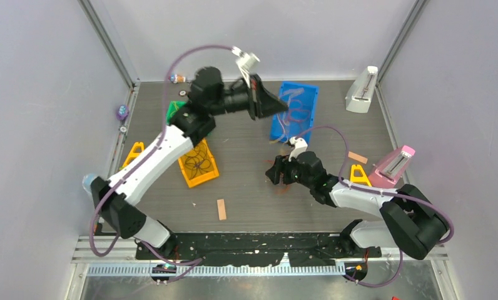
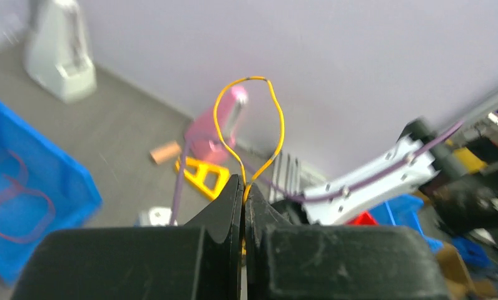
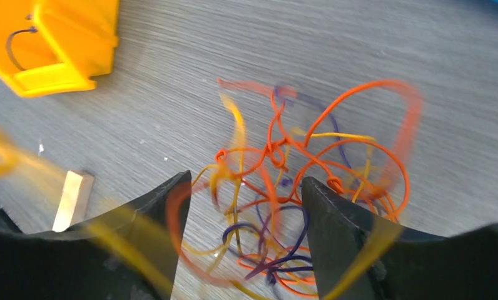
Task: Untangle the cables
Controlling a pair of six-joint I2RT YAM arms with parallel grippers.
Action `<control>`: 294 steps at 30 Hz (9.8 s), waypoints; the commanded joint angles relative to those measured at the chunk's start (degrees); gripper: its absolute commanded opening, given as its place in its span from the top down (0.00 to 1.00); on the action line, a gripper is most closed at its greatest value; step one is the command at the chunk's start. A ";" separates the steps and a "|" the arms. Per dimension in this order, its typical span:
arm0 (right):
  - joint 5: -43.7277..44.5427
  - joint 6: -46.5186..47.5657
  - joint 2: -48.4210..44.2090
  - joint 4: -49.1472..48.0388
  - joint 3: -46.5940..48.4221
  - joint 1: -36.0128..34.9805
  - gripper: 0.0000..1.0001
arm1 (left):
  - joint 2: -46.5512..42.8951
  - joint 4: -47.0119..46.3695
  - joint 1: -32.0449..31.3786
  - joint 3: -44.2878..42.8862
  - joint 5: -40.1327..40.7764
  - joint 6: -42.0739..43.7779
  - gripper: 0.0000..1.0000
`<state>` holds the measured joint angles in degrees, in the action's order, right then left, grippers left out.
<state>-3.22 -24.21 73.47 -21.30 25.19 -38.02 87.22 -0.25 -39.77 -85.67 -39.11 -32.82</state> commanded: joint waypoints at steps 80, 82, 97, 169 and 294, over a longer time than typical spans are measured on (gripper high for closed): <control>-1.41 13.12 -16.69 32.72 29.07 1.06 0.95 | -11.21 -3.28 12.08 16.17 -5.65 11.56 0.88; -1.27 12.03 -15.52 35.34 30.72 1.02 0.95 | -11.60 -3.59 11.60 17.20 -6.41 12.48 0.84; -3.61 11.63 -13.27 38.27 32.33 1.03 0.95 | -3.93 0.11 9.06 18.03 -6.83 9.84 0.58; 24.30 -13.76 -20.77 26.87 -4.00 11.41 0.95 | -9.48 2.16 31.26 11.86 -0.93 -5.83 1.00; -16.65 0.69 -12.84 24.77 7.30 -0.85 0.95 | 3.24 -10.87 -3.91 41.91 15.00 9.91 0.13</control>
<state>-12.64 -22.90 66.92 10.07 33.89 -37.69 92.51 -6.26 -43.48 -44.66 -23.24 -22.41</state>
